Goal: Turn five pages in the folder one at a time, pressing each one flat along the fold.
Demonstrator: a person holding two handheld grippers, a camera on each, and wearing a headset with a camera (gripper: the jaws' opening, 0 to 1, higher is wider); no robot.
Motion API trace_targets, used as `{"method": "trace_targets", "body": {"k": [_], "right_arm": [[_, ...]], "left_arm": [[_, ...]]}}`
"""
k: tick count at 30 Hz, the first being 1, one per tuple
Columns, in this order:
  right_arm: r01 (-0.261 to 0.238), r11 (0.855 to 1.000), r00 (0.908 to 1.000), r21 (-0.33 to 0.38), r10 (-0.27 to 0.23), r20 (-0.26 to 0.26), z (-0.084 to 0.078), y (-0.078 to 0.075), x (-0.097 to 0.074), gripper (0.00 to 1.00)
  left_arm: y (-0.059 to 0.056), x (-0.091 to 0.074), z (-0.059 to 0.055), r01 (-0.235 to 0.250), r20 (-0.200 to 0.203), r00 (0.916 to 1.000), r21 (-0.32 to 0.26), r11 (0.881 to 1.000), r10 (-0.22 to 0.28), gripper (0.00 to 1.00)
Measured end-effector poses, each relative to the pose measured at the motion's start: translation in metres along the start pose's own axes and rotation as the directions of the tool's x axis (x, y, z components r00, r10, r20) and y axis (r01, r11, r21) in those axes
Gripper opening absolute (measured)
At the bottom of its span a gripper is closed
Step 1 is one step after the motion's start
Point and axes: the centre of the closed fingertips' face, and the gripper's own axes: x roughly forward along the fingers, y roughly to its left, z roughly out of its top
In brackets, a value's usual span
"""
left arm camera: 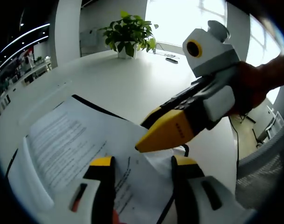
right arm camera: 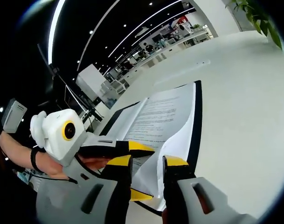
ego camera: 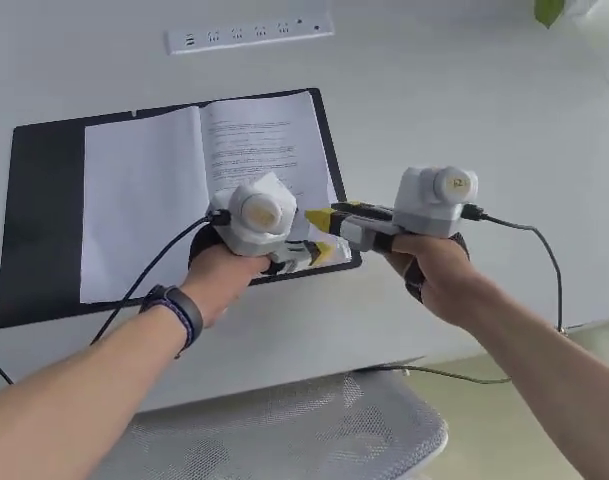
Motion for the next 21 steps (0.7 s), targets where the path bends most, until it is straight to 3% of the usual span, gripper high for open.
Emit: {"method": "trace_targets", "body": {"k": [9,15,21], "right_arm": [[-0.002,0.999,1.0000,0.033,0.002,0.009,-0.0028,-0.0010,0.0012,0.04],[0.006,1.000,1.0000,-0.020,-0.006,-0.003,-0.0022,0.0033,-0.0009,0.02],[0.002,1.000,0.9999,-0.007,-0.002,0.011,-0.0001,0.0057,-0.0034,0.00]], "left_arm": [[0.0003,-0.0003,0.0004,0.000,-0.001,1.0000,-0.001,1.000,0.000,0.48],[-0.0029,-0.0015,0.0016,0.013,-0.003,0.9999,-0.011,1.000,-0.013,0.52],[-0.0052,-0.0085,0.0041,0.010,-0.003,0.9999,-0.002,1.000,-0.010,0.58]]}}
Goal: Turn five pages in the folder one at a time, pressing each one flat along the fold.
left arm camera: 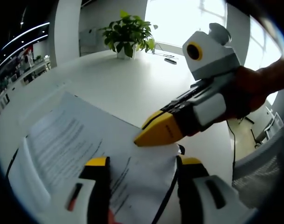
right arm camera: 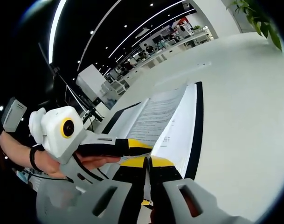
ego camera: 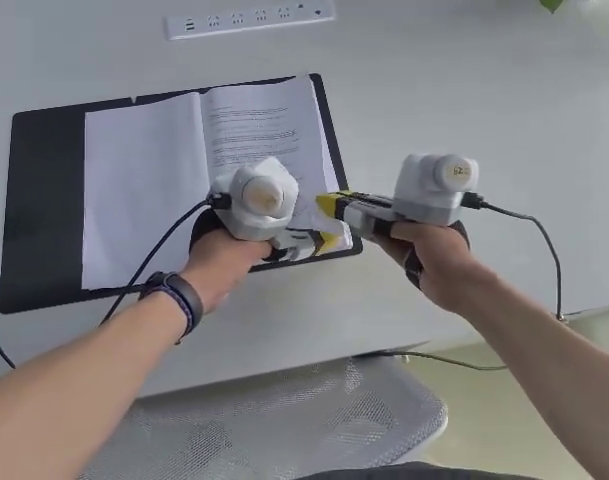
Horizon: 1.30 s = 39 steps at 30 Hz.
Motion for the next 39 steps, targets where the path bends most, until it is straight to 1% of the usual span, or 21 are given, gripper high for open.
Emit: {"method": "trace_targets", "body": {"k": [4,11,13,14,16,18,22,24,26,30,37,39], "right_arm": [[0.008,1.000,1.0000,0.009,-0.009,0.004,0.001,-0.002,-0.003,0.00],[0.021,0.999,0.9995,0.033,-0.022,0.021,0.005,-0.003,-0.007,0.00],[0.020,0.999,0.9993,0.036,-0.021,0.029,0.008,0.000,-0.009,0.00],[0.019,0.999,0.9993,0.038,-0.020,0.033,0.009,0.000,-0.009,0.00],[0.018,0.999,0.9991,0.044,-0.020,0.037,0.010,0.001,-0.009,0.00],[0.022,0.999,0.9990,0.039,-0.024,0.037,0.012,0.002,-0.009,0.00],[0.022,0.999,0.9986,0.039,-0.024,0.047,0.017,0.005,-0.011,0.00],[0.014,1.000,0.9990,0.026,-0.015,0.042,0.017,0.008,-0.011,0.00],[0.016,1.000,0.9992,0.009,-0.016,0.037,0.018,0.010,-0.011,0.00],[0.014,1.000,0.9990,0.005,-0.014,0.042,0.023,0.013,-0.012,0.00],[0.009,1.000,0.9988,-0.017,-0.008,0.048,0.029,0.022,-0.014,0.00],[0.007,1.000,0.9987,-0.023,-0.006,0.050,0.031,0.025,-0.015,0.00]], "left_arm": [[0.001,-0.007,0.001,-0.005,0.003,1.0000,0.002,1.000,0.005,0.60],[0.003,-0.021,0.008,-0.016,0.022,0.9996,0.013,1.000,0.016,0.63],[0.003,-0.025,0.010,-0.022,0.029,0.9993,0.016,1.000,0.021,0.63],[0.003,-0.027,0.010,-0.024,0.026,0.9994,0.031,0.999,0.023,0.63],[0.003,-0.030,0.009,-0.027,0.023,0.9994,0.041,0.999,0.026,0.63],[0.004,-0.034,0.010,-0.027,0.028,0.9993,0.035,0.999,0.026,0.63],[0.007,-0.044,0.011,-0.042,0.038,0.9985,0.041,0.998,0.040,0.63],[0.009,-0.049,0.011,-0.054,0.037,0.9980,0.050,0.997,0.052,0.63],[0.012,-0.054,0.011,-0.059,0.045,0.9973,0.039,0.997,0.058,0.63],[0.017,-0.064,0.008,-0.075,0.053,0.9959,0.027,0.997,0.074,0.64],[0.025,-0.081,0.001,-0.101,0.062,0.9930,0.005,0.995,0.100,0.65],[0.031,-0.088,-0.003,-0.111,0.067,0.9916,-0.007,0.994,0.111,0.65]]}}
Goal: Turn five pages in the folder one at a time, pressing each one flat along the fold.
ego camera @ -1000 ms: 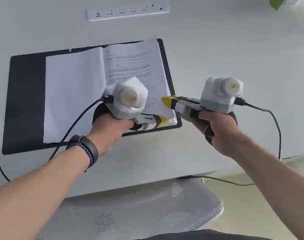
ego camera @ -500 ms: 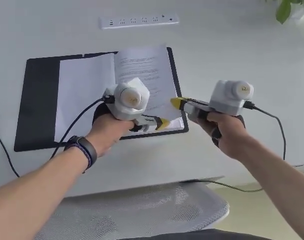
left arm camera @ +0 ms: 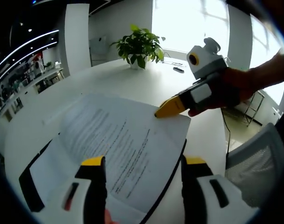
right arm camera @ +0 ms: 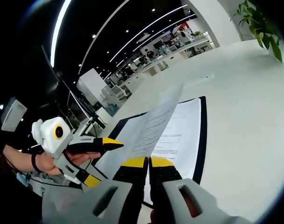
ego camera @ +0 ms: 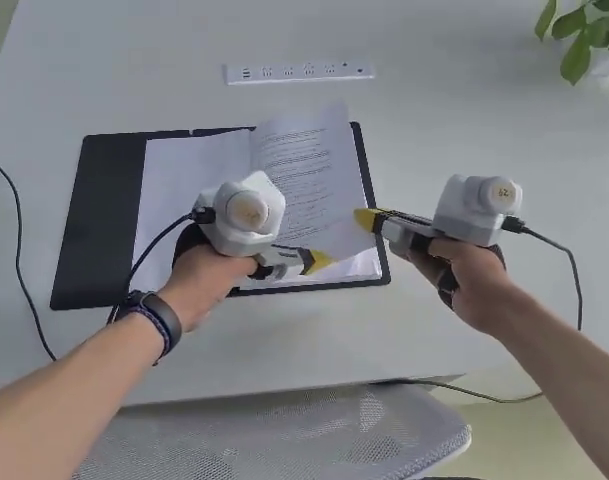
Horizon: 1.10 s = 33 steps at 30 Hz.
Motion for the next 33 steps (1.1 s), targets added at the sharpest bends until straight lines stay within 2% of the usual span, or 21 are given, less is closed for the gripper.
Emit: {"method": "trace_targets", "body": {"k": [8,15,22,33], "right_arm": [[-0.021,0.999,0.9997,-0.029,0.021,0.014,0.012,0.017,0.002,0.00],[-0.063,0.995,0.9974,-0.070,0.066,0.028,0.028,0.042,0.011,0.00],[-0.113,0.989,0.9925,-0.099,0.117,0.035,0.038,0.070,0.027,0.00],[-0.170,0.977,0.9850,-0.131,0.173,0.006,0.037,0.104,0.055,0.00]], "left_arm": [[0.022,-0.022,-0.009,-0.042,0.019,0.9989,-0.037,0.998,0.043,0.65],[0.039,-0.044,-0.018,-0.084,0.036,0.9956,-0.062,0.995,0.086,0.65],[0.055,-0.068,-0.035,-0.125,0.040,0.9908,-0.095,0.988,0.129,0.66],[0.062,-0.108,-0.051,-0.184,0.054,0.9796,-0.149,0.972,0.194,0.66]]}}
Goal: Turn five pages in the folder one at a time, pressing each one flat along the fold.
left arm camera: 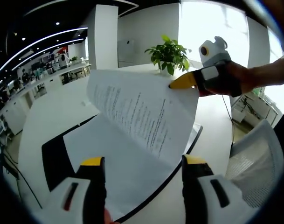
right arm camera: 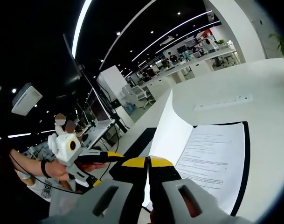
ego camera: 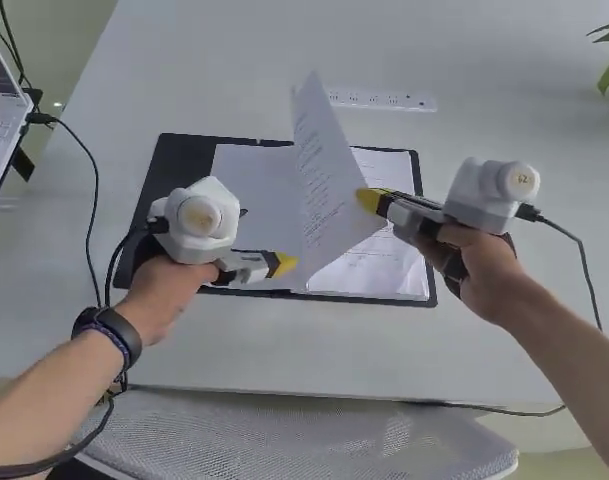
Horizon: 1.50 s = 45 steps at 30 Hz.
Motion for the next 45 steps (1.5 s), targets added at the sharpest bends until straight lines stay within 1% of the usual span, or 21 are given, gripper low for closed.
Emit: {"method": "trace_targets", "body": {"k": [4,7,10,12,17,20,24,25,27,30,37,39,45], "right_arm": [[-0.019,1.000,0.9997,-0.005,0.019,-0.016,-0.004,0.018,0.014,0.00],[-0.035,0.999,0.9988,-0.012,0.034,-0.034,-0.008,0.029,0.022,0.00],[-0.050,0.999,0.9975,-0.014,0.049,-0.051,-0.012,0.037,0.030,0.00],[-0.060,0.998,0.9957,-0.016,0.059,-0.072,-0.017,0.041,0.037,0.00],[-0.090,0.996,0.9893,-0.018,0.088,-0.117,-0.028,0.051,0.059,0.00],[-0.100,0.995,0.9860,-0.018,0.097,-0.136,-0.033,0.055,0.070,0.00],[-0.125,0.992,0.9767,-0.021,0.119,-0.178,-0.045,0.064,0.087,0.00],[-0.131,0.991,0.9730,-0.019,0.125,-0.194,-0.049,0.066,0.092,0.00],[-0.133,0.991,0.9686,-0.022,0.126,-0.215,-0.056,0.067,0.099,0.00],[-0.144,0.989,0.9596,-0.024,0.133,-0.248,-0.066,0.070,0.111,0.00],[-0.144,0.989,0.9494,-0.015,0.134,-0.284,-0.082,0.070,0.130,0.00],[-0.139,0.990,0.9481,-0.008,0.130,-0.290,-0.087,0.069,0.135,0.00],[-0.091,0.995,0.9433,0.029,0.096,-0.318,-0.107,0.060,0.146,0.00]], "left_arm": [[0.005,-0.009,-0.004,-0.014,0.001,0.9999,-0.007,1.000,0.014,0.66],[0.013,-0.016,-0.007,-0.035,0.005,0.9994,-0.023,0.999,0.035,0.66],[0.019,-0.023,-0.010,-0.048,0.013,0.9987,-0.041,0.998,0.048,0.67],[0.023,-0.027,-0.013,-0.056,0.014,0.9983,-0.055,0.997,0.057,0.67],[0.033,-0.039,-0.023,-0.084,0.014,0.9963,-0.080,0.993,0.085,0.67],[0.037,-0.044,-0.027,-0.093,0.014,0.9954,-0.092,0.991,0.095,0.67],[0.043,-0.053,-0.033,-0.111,0.015,0.9934,-0.110,0.988,0.113,0.67],[0.046,-0.055,-0.035,-0.116,0.014,0.9929,-0.113,0.987,0.118,0.67],[0.048,-0.057,-0.037,-0.120,0.015,0.9923,-0.122,0.985,0.123,0.67],[0.051,-0.063,-0.040,-0.129,0.011,0.9913,-0.129,0.983,0.131,0.67],[0.055,-0.075,-0.045,-0.147,0.006,0.9887,-0.138,0.979,0.150,0.67],[0.055,-0.076,-0.046,-0.151,0.006,0.9881,-0.147,0.977,0.154,0.66],[0.051,-0.075,-0.049,-0.150,-0.001,0.9885,-0.159,0.976,0.152,0.66]]}}
